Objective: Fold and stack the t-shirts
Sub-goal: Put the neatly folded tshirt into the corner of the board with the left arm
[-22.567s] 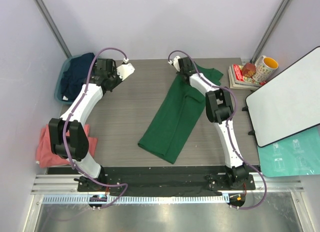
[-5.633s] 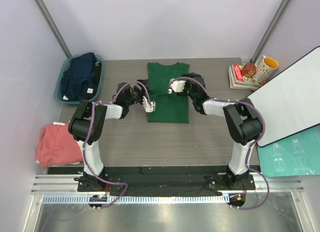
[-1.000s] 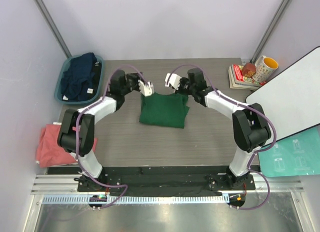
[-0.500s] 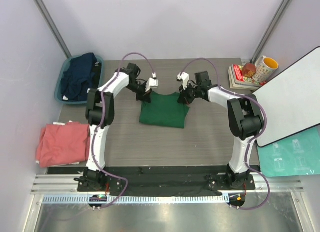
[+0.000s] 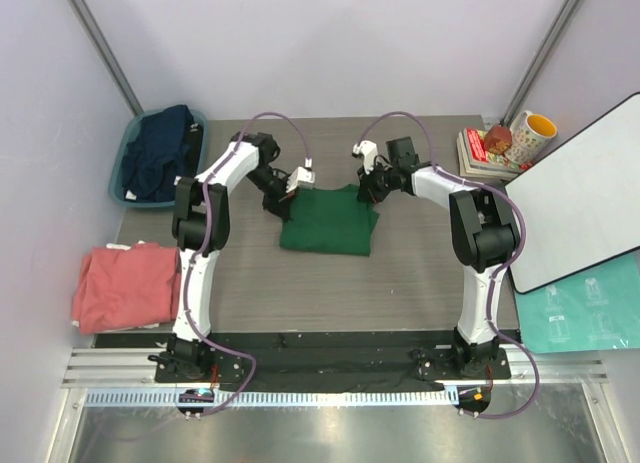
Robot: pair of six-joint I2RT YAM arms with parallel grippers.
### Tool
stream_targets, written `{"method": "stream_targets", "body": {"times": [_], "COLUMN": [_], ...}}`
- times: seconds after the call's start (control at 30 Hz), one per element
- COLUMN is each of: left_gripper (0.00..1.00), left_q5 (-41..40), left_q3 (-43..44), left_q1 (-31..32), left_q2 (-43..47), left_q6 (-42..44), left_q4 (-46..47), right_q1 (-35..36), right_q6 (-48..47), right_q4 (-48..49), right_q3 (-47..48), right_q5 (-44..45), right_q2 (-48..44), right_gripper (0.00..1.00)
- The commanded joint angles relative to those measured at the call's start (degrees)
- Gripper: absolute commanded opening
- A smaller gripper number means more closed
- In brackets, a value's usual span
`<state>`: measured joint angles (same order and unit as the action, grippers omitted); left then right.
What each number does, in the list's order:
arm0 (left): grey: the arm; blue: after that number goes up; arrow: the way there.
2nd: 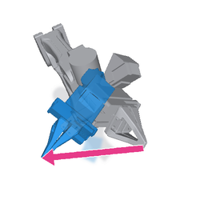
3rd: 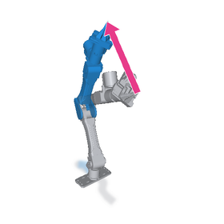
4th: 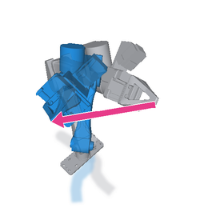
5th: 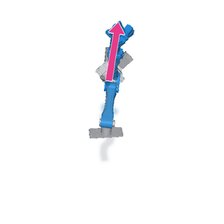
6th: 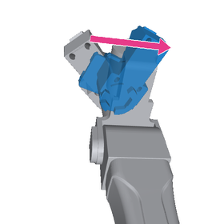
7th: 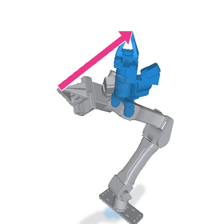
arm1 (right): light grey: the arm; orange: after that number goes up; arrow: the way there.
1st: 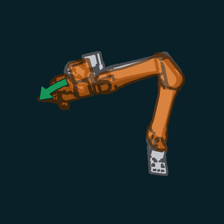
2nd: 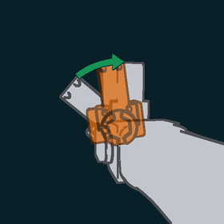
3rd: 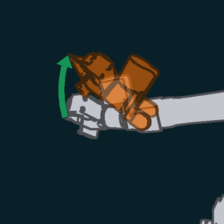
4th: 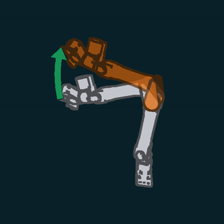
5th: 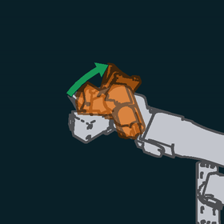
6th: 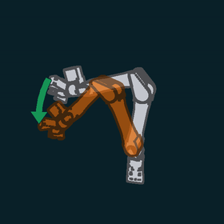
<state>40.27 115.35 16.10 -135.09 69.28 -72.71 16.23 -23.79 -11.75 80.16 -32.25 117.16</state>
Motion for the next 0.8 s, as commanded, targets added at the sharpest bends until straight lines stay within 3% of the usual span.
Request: {"method": "stream_targets", "body": {"times": [0.0, 0.3, 0.43, 0.47, 0.53, 0.57, 0.6, 0.67, 0.7, 0.77], "left_gripper": [0.00, 0.00, 0.00, 0.01, 0.21, 0.30, 0.48, 0.71, 0.99, 1.00], "left_q5": [-6.4, -9.4, -8.1, -7.9, -7.3, -7.6, -7.8, -7.1, -6.9, -5.3], "left_q3": [-3.1, -5.0, -7.2, -8.5, -9.7, -10.7, -10.8, -10.3, -10.4, -11.9], "left_q1": [0.1, -0.9, -2.6, -3.0, -4.2, -4.8, -5.4, -7.3, -7.8, -9.6], "left_q2": [4.8, 10.0, 13.8, 14.5, 14.5, 14.0, 13.6, 12.7, 12.6, 13.3], "left_q6": [1.2, -9.2, -15.1, -17.8, -20.5, -22.5, -28.1, -33.0, -38.0, -41.7], "left_q4": [-0.5, 10.9, 13.7, 14.0, 14.3, 14.9, 15.6, 16.3, 16.9, 19.3], "right_q1": [-0.4, -0.5, 0.3, 0.7, 3.2, 4.3, 5.3, 8.8, 9.9, 14.0], "right_q6": [-1.3, -4.5, -7.8, -9.6, -16.8, -19.9, -22.6, -30.2, -32.5, -36.0], "right_q4": [-2.4, -2.1, -1.5, -1.7, -2.5, -2.8, -2.8, -2.3, -2.0, -1.1], "right_q3": [2.7, 2.6, 1.1, 0.4, -3.1, -4.7, -6.5, -12.1, -13.8, -17.7], "right_q5": [6.6, 12.5, 11.2, 11.2, 11.9, 11.7, 11.8, 12.5, 12.4, 13.2], "right_q2": [0.3, -3.2, -9.0, -11.5, -14.6, -17.7, -19.3, -22.4, -25.0, -27.2], "right_gripper": [0.01, 0.05, 0.28, 0.49, 0.59, 0.72, 0.80, 0.94, 0.95, 0.98]}}
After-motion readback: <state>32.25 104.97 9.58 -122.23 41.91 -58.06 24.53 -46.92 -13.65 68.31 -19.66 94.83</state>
